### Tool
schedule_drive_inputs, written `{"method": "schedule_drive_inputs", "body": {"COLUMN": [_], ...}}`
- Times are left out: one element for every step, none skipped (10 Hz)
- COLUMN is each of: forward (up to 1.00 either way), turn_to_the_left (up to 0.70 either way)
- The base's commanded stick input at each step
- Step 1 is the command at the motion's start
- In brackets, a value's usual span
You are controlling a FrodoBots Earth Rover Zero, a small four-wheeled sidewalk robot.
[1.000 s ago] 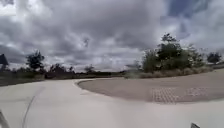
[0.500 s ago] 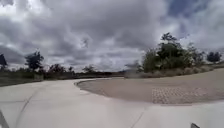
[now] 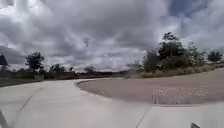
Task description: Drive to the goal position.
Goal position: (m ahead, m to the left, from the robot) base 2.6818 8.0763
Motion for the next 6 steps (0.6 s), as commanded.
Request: {"method": "schedule_drive_inputs", "body": {"forward": [0.06, 0.06, 0.06, 0.06, 0.06, 0.06], "turn_to_the_left": [0.25, 0.25, 0.25, 0.25, 0.25, 0.25]}}
